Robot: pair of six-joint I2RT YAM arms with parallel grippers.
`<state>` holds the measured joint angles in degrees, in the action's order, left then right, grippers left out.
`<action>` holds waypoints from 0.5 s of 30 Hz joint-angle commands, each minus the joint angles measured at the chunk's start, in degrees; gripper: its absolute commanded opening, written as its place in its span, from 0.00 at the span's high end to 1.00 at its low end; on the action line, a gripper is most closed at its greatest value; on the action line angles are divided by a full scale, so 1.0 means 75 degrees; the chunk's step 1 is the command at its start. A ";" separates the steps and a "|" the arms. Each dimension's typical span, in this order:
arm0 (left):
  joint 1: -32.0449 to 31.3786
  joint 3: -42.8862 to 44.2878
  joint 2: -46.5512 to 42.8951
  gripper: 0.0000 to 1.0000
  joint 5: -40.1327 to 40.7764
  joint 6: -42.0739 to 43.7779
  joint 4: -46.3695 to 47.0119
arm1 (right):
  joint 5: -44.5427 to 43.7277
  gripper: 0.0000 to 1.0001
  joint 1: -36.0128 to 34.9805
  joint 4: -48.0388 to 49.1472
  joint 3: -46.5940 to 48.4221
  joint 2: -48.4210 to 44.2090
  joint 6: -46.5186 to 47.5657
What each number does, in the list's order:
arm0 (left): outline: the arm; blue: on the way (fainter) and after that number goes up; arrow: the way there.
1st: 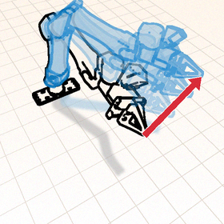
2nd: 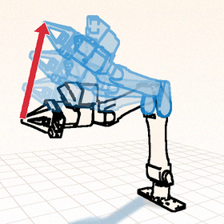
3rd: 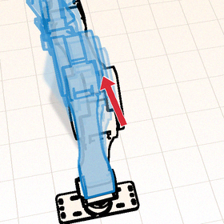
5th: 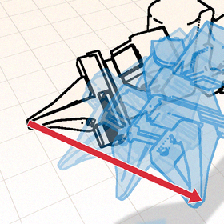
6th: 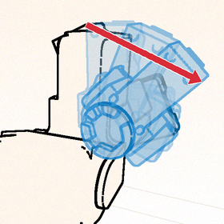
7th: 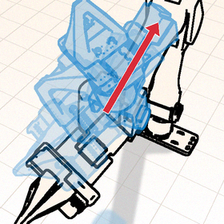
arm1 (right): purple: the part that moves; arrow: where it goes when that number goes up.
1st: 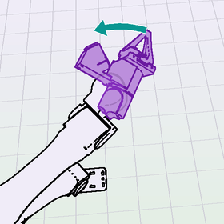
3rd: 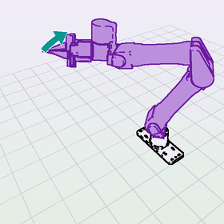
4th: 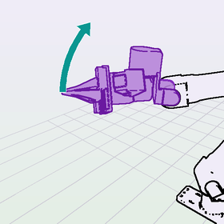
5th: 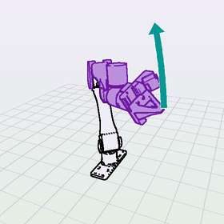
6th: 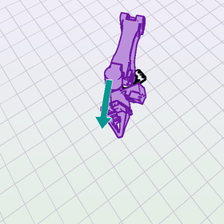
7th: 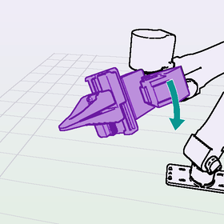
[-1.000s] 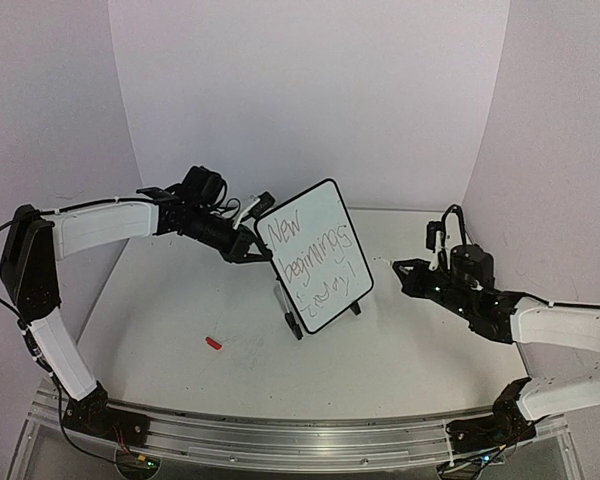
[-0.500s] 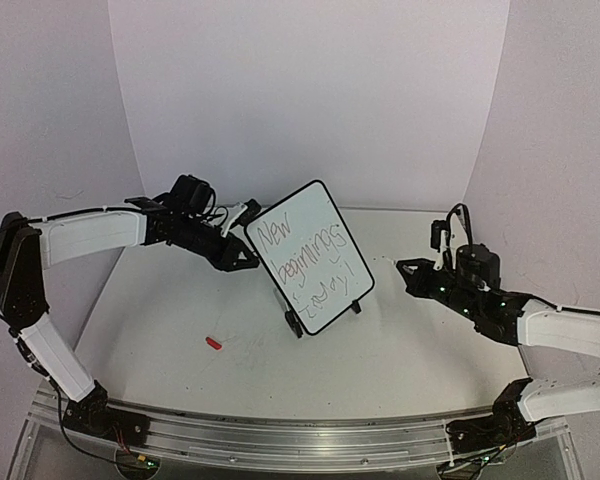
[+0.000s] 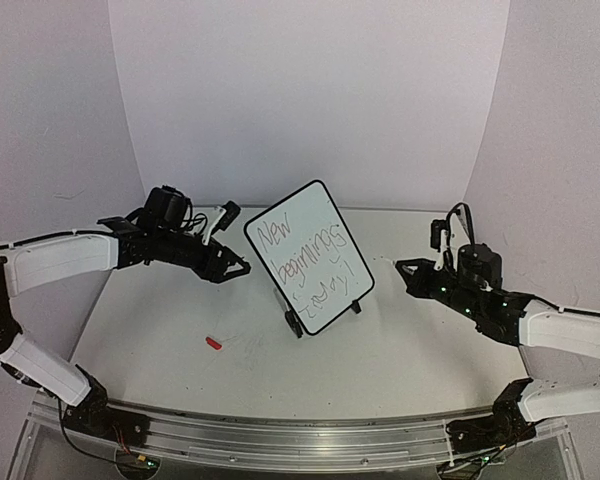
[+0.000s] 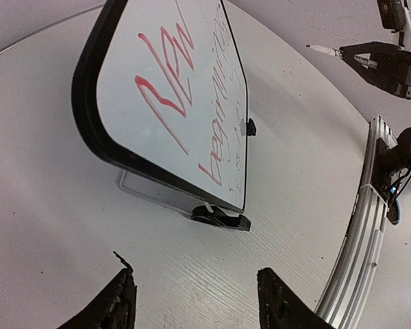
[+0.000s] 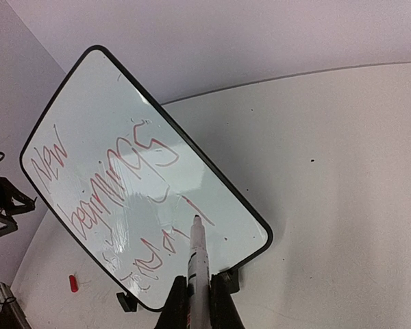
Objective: Write a sentence on the whiteboard
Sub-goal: Pick up the pen cap from the center of the board.
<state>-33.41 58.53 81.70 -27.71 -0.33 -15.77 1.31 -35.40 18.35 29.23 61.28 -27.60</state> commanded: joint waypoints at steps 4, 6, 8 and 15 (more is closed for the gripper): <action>0.0036 -0.1529 -0.1564 0.27 0.1339 -0.1991 0.1239 | 0.1142 1.00 -0.0028 -0.0291 0.0269 -0.0150 0.0458; 0.0029 -0.2061 -0.1927 0.25 0.2045 -0.2777 0.1240 | 0.1353 1.00 -0.0030 -0.0471 0.0344 -0.0125 0.0550; 0.0023 -0.2552 -0.2172 0.24 0.2343 -0.3340 0.1117 | 0.1440 1.00 -0.0030 -0.0631 0.0393 -0.0098 0.0599; -0.0146 -0.3447 -0.2150 0.21 0.1840 -0.4212 0.1185 | 0.1839 1.00 -0.0033 -0.0795 0.0436 0.0071 0.0520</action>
<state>-33.57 33.94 65.35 -14.70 -25.87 -8.69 12.05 -35.40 12.94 30.29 61.28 -24.01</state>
